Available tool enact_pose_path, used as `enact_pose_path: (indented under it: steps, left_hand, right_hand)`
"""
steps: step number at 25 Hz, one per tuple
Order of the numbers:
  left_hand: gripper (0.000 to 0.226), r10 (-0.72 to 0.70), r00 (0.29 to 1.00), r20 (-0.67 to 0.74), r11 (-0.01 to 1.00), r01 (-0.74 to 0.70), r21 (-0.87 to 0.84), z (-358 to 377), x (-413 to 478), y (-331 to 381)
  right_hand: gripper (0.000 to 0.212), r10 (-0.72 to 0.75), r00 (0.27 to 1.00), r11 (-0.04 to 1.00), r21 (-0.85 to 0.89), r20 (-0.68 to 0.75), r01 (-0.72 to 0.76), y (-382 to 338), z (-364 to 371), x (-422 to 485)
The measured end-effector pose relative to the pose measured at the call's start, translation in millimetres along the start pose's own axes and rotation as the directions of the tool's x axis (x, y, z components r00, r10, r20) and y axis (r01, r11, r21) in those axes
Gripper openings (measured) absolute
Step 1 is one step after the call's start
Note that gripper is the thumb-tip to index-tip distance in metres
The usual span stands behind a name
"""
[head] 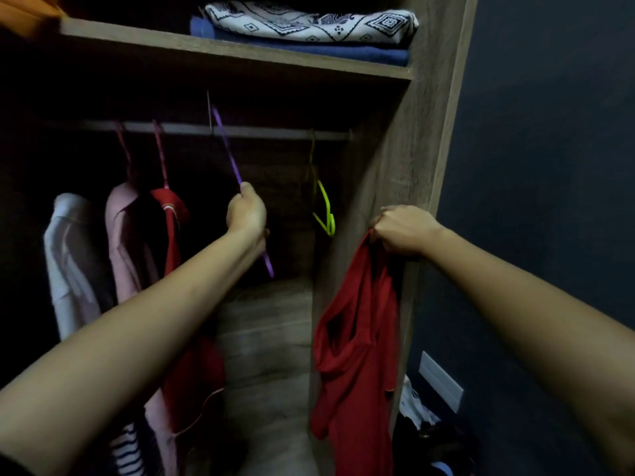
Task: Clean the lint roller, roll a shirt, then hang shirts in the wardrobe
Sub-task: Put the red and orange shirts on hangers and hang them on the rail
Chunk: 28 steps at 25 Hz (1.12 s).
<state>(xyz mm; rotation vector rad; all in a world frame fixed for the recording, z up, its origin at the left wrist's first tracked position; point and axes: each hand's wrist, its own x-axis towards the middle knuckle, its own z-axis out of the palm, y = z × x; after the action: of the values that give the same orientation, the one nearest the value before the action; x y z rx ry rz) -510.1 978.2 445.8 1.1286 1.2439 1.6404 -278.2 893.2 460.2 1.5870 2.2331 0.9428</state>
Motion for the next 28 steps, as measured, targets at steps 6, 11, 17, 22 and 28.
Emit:
enact_pose_path:
  steps: [6, 11, 17, 22, 28]
  left_hand:
    - [0.048, 0.279, 0.959, 0.045, 0.840, -0.266, 0.473, -92.1, -66.9, -5.5]
    - [0.049, 0.510, 0.851, 0.125, 0.647, -0.476, 0.596, -189.5, -100.5, -17.9]
    - [0.060, 0.548, 0.742, 0.386, 0.420, -0.644, 0.640, -295.9, -128.0, -48.2]
    - [0.050, 0.542, 0.627, 0.559, 0.296, -0.765, 0.571, -306.2, -151.5, -46.6]
    - [0.051, 0.639, 0.607, 0.472, 0.349, -0.776, 0.525, -290.0, -161.9, -43.1]
  right_hand:
    - [0.029, 0.153, 0.987, 0.974, 0.160, 0.048, -0.159, -51.0, -19.8, -2.0]
    - [0.029, 0.203, 0.968, 0.911, 0.335, 0.148, -0.242, -80.0, -25.1, -6.8]
    - [0.036, 0.369, 0.916, 0.724, 0.569, 0.158, -0.390, -104.8, -50.6, -34.1]
    - [0.035, 0.284, 0.954, 0.710, 0.646, 0.100, -0.279, -146.0, -95.8, -52.2]
    - [0.040, 0.131, 0.884, 0.911, 0.407, -0.449, 0.072, -206.6, -158.0, -51.3]
